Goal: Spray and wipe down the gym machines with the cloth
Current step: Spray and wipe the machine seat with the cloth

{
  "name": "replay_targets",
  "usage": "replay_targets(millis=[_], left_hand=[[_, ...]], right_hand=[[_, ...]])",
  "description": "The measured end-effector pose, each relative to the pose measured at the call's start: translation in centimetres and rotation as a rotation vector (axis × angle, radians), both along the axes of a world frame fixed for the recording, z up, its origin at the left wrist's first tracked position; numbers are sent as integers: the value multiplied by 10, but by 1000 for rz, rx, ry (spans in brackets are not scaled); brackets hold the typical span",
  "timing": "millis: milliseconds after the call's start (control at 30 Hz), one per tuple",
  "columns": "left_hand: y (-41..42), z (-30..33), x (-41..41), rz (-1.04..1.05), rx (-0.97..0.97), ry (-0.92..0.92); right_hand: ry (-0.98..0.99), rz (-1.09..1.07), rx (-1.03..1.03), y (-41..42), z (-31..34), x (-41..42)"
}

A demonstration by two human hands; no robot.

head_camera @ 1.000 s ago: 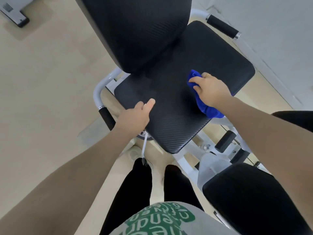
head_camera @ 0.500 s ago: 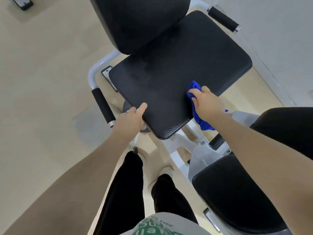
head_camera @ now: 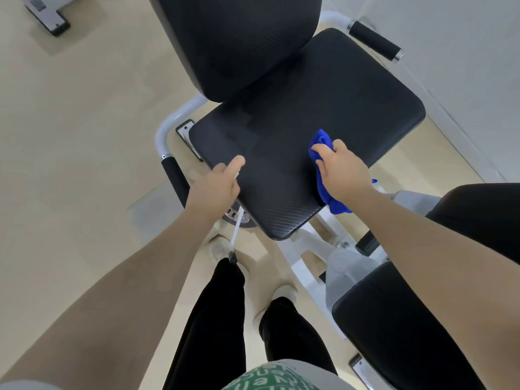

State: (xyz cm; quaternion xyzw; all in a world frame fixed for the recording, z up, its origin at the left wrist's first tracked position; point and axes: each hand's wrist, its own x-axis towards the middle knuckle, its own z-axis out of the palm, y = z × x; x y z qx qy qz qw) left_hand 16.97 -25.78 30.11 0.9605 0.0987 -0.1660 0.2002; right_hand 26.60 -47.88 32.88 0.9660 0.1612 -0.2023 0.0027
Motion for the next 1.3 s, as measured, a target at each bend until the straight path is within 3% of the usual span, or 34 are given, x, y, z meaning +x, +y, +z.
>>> replay_targets(millis=[100, 167, 267, 367, 500, 567, 767, 867, 933, 1033, 1100, 1300], left_hand=[[-14, -4, -20, -91, -8, 31], [-12, -14, -26, -11, -66, 41], [-5, -27, -22, 92, -129, 96], [0, -30, -19, 50, -135, 127], [10, -35, -15, 116, -145, 92], [14, -37, -12, 100, -151, 57], [15, -38, -16, 143, -242, 1], [15, -35, -12, 168, -257, 0], [20, -31, -8, 277, -263, -73], [32, -26, 0, 525, -341, -203], [39, -25, 4, 552, -369, -228], [53, -36, 8, 609, -421, -229]], right_hand=[[-3, 7, -78, 1, -16, -22], [30, 48, -77, 11, -23, -41], [104, 272, -24, 31, -31, -67], [88, 433, -17, 28, -31, -53], [-65, -21, -126, 3, -31, 19], [-32, -97, -109, 2, -31, 27], [97, 359, 88, 56, -36, -83], [34, 659, 31, 55, -36, -76], [4, 567, -31, 53, -37, -37], [-107, 133, -56, 53, -43, 22], [-115, 49, -41, 69, -48, 26], [19, 546, 96, 130, -55, -44]])
